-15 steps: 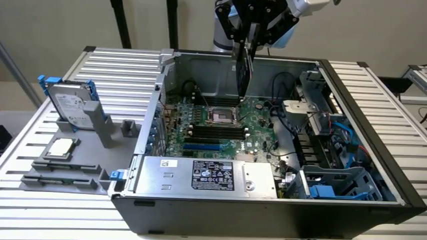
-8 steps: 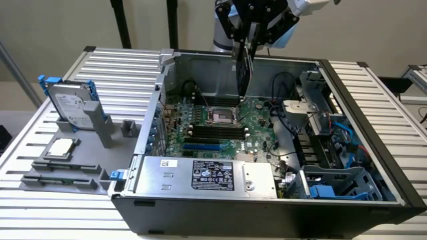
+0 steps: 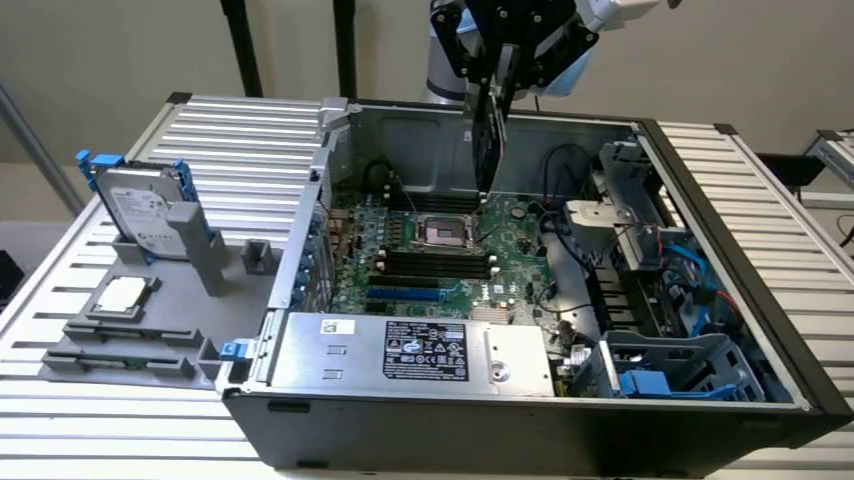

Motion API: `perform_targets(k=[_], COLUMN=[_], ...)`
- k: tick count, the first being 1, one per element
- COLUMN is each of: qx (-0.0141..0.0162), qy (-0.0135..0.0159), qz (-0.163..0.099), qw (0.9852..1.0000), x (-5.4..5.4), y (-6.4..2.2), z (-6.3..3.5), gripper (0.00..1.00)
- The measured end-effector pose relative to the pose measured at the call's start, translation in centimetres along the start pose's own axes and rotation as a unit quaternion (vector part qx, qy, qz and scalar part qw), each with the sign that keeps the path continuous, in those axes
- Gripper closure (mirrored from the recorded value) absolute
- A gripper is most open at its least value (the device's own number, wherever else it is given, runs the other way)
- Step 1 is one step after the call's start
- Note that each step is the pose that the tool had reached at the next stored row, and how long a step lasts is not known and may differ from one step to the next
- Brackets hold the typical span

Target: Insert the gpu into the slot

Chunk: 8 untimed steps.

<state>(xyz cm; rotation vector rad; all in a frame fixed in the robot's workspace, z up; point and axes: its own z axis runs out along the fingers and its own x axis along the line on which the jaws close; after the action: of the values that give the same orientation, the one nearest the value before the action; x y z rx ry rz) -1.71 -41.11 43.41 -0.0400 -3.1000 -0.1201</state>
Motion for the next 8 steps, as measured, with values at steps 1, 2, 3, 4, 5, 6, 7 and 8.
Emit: perform_targets(k=[1, 2, 3, 4, 5, 6, 7, 8], qx=[0.0000, 0.0000, 0.0000, 0.0000, 0.0000, 0.0000, 0.0000, 0.0000], qy=[0.0000, 0.0000, 0.0000, 0.0000, 0.0000, 0.0000, 0.0000, 0.0000], qz=[0.000, 0.000, 0.000, 0.000, 0.000, 0.000, 0.000, 0.000], qw=[1.0000, 1.0000, 1.0000, 1.0000, 1.0000, 1.0000, 1.0000, 1.0000], x=[0.00, 0.00, 0.00, 0.00, 0.00, 0.00, 0.00, 0.00], y=[0.00, 0.00, 0.00, 0.00, 0.00, 0.00, 0.00, 0.00], z=[0.00, -0.01, -0.01, -0.02, -0.04, -0.04, -0.04, -0.05], gripper=[0.74, 0.74, 0.74, 0.74, 0.74, 0.74, 0.74, 0.74])
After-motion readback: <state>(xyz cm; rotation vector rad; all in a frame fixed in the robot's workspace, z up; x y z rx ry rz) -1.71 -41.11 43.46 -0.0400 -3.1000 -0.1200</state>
